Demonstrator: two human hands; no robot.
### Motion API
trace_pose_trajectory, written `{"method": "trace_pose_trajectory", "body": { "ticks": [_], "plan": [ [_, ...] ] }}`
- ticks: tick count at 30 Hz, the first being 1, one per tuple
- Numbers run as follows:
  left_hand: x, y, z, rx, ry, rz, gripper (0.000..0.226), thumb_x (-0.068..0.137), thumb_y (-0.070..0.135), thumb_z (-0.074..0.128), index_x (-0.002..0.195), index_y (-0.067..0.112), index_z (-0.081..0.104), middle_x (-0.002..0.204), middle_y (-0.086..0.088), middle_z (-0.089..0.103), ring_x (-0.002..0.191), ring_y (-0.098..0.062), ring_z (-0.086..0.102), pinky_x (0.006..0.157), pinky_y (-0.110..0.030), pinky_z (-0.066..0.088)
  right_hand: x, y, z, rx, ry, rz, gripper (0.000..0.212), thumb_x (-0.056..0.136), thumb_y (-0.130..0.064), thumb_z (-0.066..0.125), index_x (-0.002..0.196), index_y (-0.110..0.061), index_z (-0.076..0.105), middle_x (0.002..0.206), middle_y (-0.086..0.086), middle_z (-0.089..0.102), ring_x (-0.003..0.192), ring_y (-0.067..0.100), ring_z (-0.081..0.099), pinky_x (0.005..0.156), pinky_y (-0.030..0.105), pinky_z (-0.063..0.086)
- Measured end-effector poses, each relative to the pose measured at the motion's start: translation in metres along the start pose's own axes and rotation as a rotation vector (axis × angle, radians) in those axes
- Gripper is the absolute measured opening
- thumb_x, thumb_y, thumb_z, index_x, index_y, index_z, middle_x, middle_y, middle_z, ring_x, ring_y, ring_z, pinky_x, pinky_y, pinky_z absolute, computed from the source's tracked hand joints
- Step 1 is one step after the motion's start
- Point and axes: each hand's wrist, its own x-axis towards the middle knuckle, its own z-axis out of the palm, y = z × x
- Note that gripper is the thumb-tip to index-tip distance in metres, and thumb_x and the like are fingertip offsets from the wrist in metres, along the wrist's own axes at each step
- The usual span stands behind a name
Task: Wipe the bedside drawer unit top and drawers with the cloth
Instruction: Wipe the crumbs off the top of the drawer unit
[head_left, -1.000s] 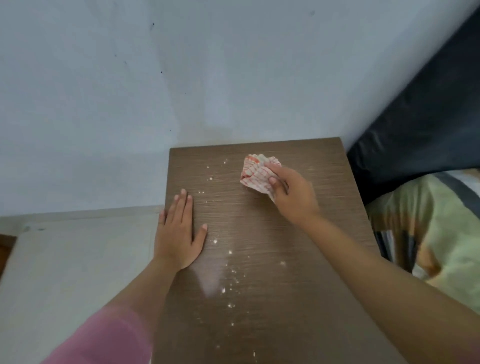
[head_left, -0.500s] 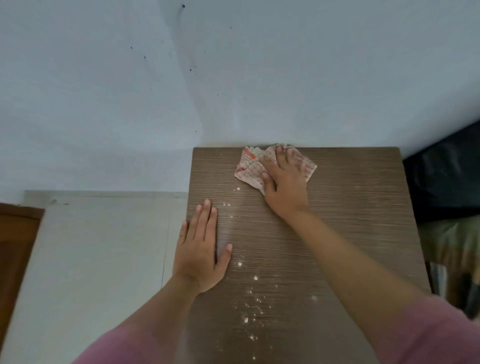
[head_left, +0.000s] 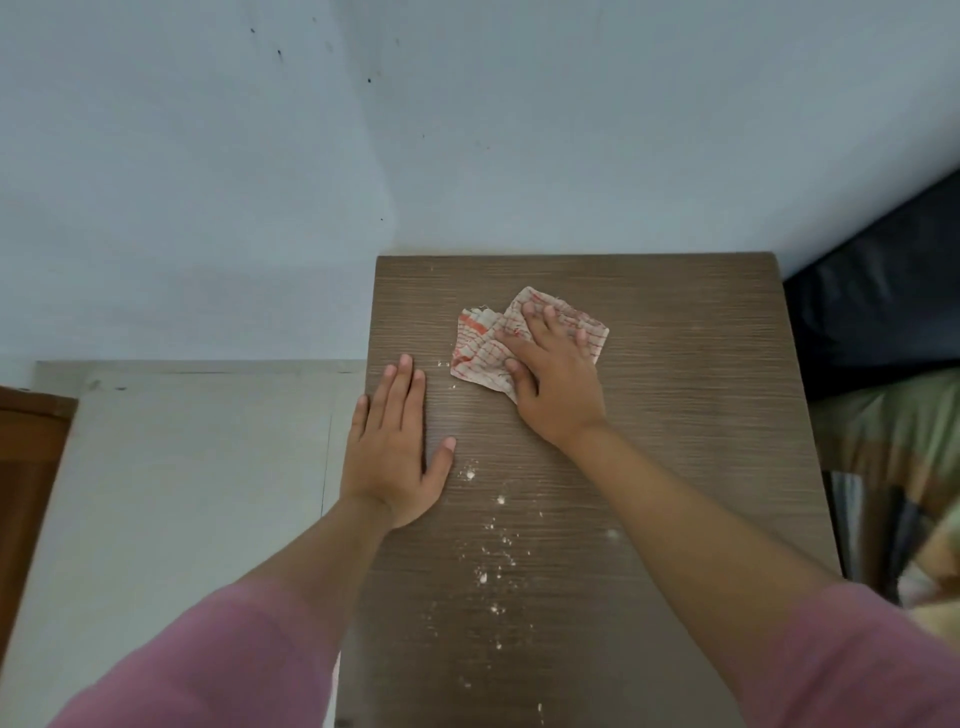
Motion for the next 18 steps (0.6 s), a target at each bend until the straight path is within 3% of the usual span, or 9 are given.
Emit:
{"method": "trace_pose_trajectory", "body": {
  "ticks": [10,14,18],
  "plan": [
    [-0.001,-0.005,0.004,-0.004,0.027,0.042,0.074,0.089,0.053,0.025,0.147,0.009,0.005,0.157,-0.007,-0.001,0.144,-0.02,-0.002,0.117,-0.043,0.005,-0.08,-0.015,0.014,-0.008,0.036,0.038,0.036,0.097,-0.026,0.044,0.132,-0.031,0.051,0.154,0.001,0.026,0.146,0.018,0.011,0.113,0.038,-0.004],
    [-0.002,-0.005,-0.005,-0.119,-0.036,0.055,0.069,0.094,0.036,0.037,0.146,0.007,0.003,0.157,-0.008,-0.004,0.144,-0.02,-0.006,0.116,-0.041,0.0,-0.11,-0.02,0.02,-0.025,0.033,0.054,0.037,0.098,-0.027,0.043,0.134,-0.032,0.049,0.155,0.0,0.025,0.146,0.018,0.01,0.113,0.038,-0.003],
    [-0.054,-0.004,-0.005,-0.219,0.021,0.075,0.061,0.093,0.02,0.041,0.145,0.003,0.013,0.156,-0.012,0.007,0.144,-0.024,0.003,0.117,-0.042,0.005,-0.138,-0.027,0.026,-0.027,0.05,0.088,0.036,0.097,-0.027,0.043,0.133,-0.032,0.05,0.155,0.0,0.025,0.146,0.018,0.011,0.113,0.038,-0.003]
  ]
}}
